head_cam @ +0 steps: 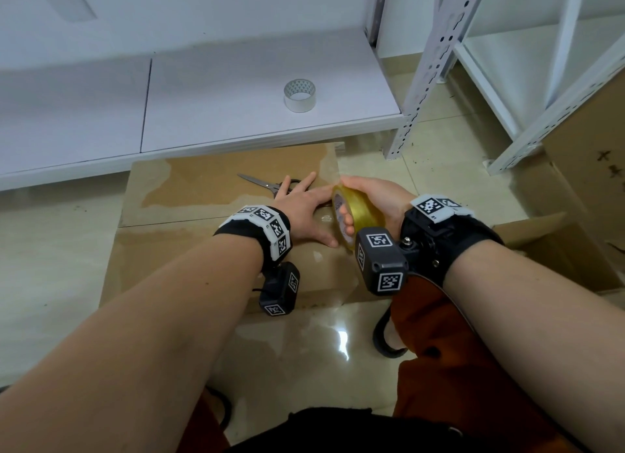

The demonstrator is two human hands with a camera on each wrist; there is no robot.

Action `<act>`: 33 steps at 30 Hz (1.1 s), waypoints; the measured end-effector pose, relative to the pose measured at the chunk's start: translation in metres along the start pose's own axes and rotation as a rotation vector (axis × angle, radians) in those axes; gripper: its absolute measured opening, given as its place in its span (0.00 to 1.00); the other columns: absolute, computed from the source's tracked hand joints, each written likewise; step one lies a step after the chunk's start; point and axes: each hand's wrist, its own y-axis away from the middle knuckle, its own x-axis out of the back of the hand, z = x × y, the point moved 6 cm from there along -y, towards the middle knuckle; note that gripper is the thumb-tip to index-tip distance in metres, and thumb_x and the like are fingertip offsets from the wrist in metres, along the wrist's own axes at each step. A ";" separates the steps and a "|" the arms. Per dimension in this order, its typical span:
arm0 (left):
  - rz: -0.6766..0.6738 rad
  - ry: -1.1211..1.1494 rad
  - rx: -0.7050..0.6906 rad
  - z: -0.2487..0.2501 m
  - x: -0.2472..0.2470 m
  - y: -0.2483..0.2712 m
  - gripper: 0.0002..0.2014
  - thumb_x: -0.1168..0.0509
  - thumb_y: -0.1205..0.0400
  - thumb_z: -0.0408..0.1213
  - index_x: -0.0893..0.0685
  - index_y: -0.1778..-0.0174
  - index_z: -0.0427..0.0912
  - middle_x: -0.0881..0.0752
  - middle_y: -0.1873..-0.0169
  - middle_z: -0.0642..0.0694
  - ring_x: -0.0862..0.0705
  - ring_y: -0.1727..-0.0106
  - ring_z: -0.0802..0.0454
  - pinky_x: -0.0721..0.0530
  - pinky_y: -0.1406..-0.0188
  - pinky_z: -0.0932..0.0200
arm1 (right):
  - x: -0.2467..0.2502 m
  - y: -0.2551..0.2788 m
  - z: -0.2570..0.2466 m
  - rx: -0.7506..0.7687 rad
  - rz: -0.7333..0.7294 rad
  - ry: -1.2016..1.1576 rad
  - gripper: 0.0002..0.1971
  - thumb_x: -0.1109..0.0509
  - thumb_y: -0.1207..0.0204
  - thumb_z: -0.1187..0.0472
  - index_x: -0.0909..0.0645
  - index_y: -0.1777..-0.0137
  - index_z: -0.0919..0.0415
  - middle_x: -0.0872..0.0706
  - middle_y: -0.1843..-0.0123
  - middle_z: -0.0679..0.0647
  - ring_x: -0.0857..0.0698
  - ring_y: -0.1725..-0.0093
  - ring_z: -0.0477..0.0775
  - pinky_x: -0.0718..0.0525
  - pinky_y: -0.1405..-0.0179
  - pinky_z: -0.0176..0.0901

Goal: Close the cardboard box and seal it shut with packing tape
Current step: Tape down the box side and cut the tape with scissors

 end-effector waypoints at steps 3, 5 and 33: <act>-0.004 -0.015 0.005 0.000 0.000 0.000 0.51 0.25 0.36 0.64 0.44 0.19 0.65 0.40 0.18 0.63 0.61 0.15 0.54 0.70 0.21 0.35 | 0.001 0.001 0.001 -0.001 0.007 0.005 0.23 0.39 0.18 0.45 0.22 0.63 0.65 0.19 0.77 0.56 0.20 0.77 0.54 0.21 0.70 0.43; -0.008 -0.023 0.010 -0.001 0.000 -0.001 0.52 0.25 0.36 0.64 0.45 0.18 0.64 0.41 0.18 0.63 0.62 0.15 0.54 0.70 0.21 0.35 | 0.000 0.000 0.002 0.000 0.007 0.011 0.22 0.39 0.18 0.46 0.23 0.63 0.65 0.19 0.77 0.56 0.20 0.76 0.54 0.21 0.71 0.43; -0.008 -0.052 0.007 -0.001 -0.002 -0.001 0.54 0.25 0.35 0.65 0.48 0.17 0.64 0.47 0.17 0.66 0.62 0.15 0.53 0.69 0.21 0.34 | 0.001 0.011 0.010 -0.070 0.017 0.039 0.20 0.39 0.17 0.48 0.24 0.62 0.65 0.19 0.79 0.55 0.20 0.81 0.51 0.22 0.75 0.40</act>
